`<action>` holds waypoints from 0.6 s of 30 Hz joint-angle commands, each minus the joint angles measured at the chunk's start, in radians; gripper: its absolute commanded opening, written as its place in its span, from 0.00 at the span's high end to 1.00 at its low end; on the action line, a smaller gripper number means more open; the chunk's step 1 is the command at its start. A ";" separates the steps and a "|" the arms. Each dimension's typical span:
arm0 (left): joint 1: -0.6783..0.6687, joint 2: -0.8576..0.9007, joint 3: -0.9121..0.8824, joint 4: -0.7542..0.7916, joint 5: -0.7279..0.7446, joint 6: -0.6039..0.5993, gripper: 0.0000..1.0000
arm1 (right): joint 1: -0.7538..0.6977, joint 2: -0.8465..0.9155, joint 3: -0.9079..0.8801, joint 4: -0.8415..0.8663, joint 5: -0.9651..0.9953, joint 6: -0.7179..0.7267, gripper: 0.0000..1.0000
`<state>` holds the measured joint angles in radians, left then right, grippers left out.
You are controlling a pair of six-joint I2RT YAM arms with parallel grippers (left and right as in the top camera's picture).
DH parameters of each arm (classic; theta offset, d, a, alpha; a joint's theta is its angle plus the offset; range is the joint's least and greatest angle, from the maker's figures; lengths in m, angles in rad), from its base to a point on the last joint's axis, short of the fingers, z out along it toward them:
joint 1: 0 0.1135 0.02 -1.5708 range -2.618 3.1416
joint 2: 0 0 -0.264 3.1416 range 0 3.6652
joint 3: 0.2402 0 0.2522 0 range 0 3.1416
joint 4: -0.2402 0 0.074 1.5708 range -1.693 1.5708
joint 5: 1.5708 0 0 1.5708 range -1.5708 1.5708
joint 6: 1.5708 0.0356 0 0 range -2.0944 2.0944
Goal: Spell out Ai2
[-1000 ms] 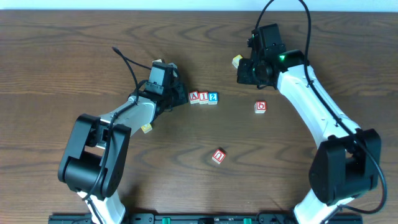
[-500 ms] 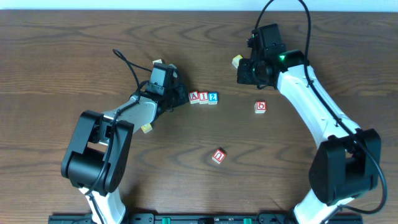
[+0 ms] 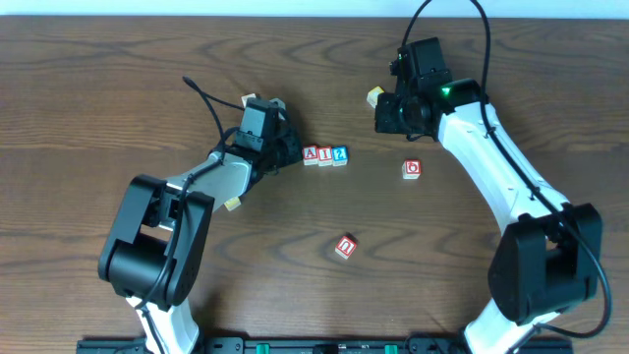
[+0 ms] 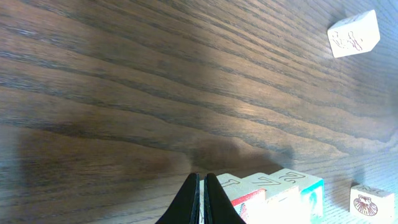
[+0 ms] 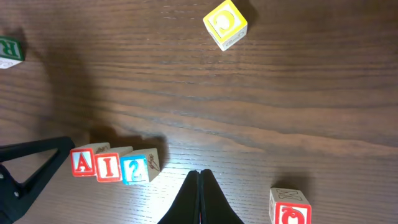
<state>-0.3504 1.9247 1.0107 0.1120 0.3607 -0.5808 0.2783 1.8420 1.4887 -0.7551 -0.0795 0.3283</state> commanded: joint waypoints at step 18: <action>0.142 -0.126 0.086 -0.258 -0.036 0.148 0.94 | -0.002 0.003 0.028 0.004 0.011 -0.077 0.90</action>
<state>-0.2390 1.8942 1.0363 -0.1013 0.3386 -0.5186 0.2783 1.8420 1.4895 -0.7502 -0.0753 0.2806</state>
